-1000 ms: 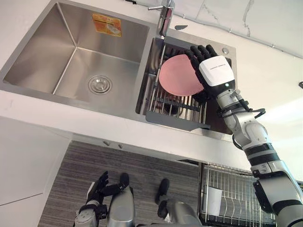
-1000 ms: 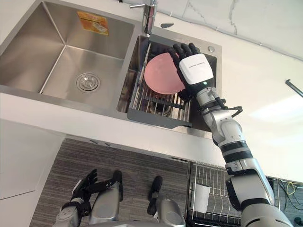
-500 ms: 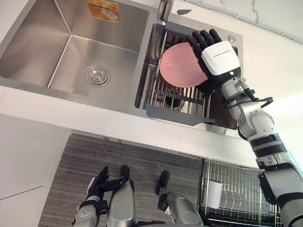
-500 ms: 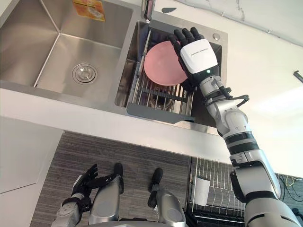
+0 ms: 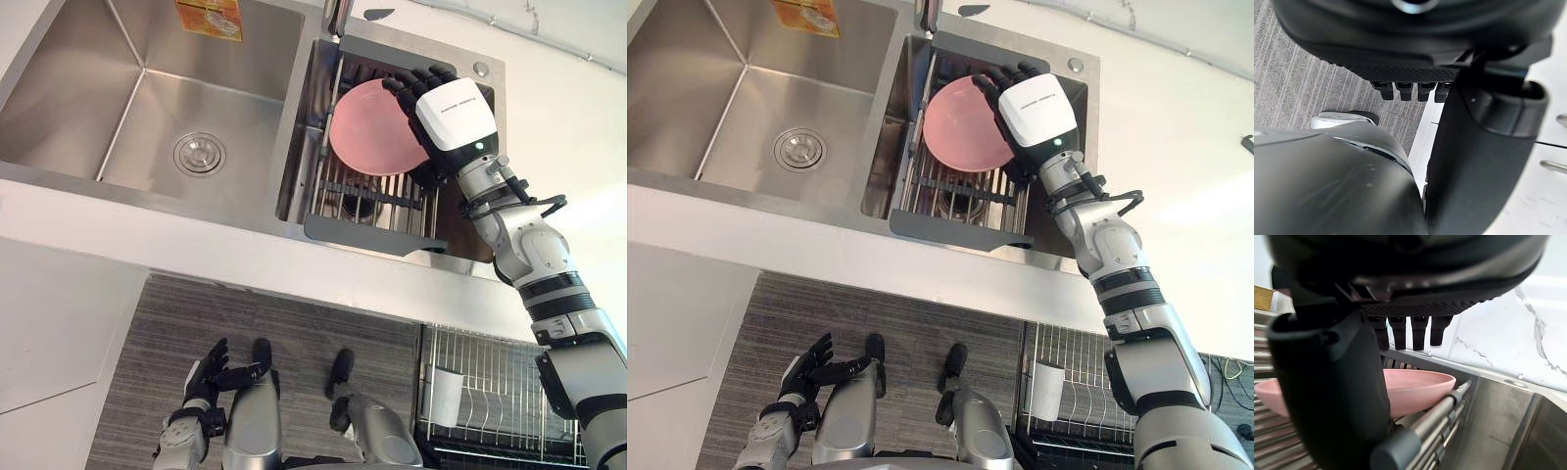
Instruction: Walk over to the sink, pick up the cup, carry it to the dishwasher, place the cup inside the dishwasher, then close the dishwasher door
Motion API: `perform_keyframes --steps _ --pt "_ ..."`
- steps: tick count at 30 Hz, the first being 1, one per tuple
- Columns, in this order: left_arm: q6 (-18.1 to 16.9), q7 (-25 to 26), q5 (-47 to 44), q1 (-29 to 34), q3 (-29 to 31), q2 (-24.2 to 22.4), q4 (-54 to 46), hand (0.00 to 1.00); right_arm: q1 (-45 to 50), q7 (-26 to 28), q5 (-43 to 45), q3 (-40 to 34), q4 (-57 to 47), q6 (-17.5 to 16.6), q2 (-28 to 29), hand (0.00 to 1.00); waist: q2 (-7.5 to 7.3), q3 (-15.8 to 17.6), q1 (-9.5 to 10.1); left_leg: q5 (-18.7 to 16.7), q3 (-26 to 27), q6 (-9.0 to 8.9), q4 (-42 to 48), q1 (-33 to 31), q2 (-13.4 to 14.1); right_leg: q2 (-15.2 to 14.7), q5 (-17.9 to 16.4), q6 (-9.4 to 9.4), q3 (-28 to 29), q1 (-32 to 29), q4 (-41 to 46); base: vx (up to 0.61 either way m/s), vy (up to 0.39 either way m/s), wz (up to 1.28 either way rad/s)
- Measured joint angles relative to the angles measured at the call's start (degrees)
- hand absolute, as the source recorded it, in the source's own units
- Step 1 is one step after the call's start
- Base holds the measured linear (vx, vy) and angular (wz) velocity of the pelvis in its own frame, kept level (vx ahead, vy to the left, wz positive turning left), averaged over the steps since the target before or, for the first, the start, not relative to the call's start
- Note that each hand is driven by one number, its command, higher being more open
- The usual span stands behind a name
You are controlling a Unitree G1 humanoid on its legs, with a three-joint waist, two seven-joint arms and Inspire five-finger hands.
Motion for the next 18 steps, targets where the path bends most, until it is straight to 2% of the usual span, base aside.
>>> perform_keyframes --steps 4,7,12,18 --pt "0.0 0.0 0.0 -0.6 -0.1 -0.1 0.1 1.00 0.0 0.0 0.8 0.0 0.5 -0.2 -0.3 0.00 0.45 0.9 0.03 0.0 0.0 0.00 0.2 0.0 0.1 0.1 0.0 -0.02 0.0 -0.1 0.2 0.00 0.000 0.00" --pt "0.0 0.0 0.0 -0.6 -0.1 -0.1 0.1 1.00 -0.7 -1.0 2.3 0.0 0.5 0.0 -0.5 0.00 0.47 0.9 0.04 0.0 0.0 -0.02 0.2 0.0 0.2 0.2 0.0 -0.04 0.0 -0.1 0.2 0.00 0.000 0.00" --pt "0.0 0.0 0.0 -0.6 -0.1 -0.1 0.1 1.00 -1.2 -1.1 2.8 1.1 0.3 -2.0 -0.7 0.00 0.47 0.9 0.02 0.0 0.0 -0.03 0.1 0.0 0.3 0.2 0.0 -0.04 0.0 -0.1 0.2 0.00 0.000 0.00" --pt "0.0 0.0 0.0 -0.8 -0.1 -0.2 0.1 1.00 -1.2 -1.1 2.9 1.2 0.3 -2.0 -0.7 0.00 0.47 0.9 0.13 0.1 -0.1 -0.07 0.1 0.0 0.2 0.2 0.0 -0.06 0.0 -0.1 0.2 0.00 0.000 0.00"
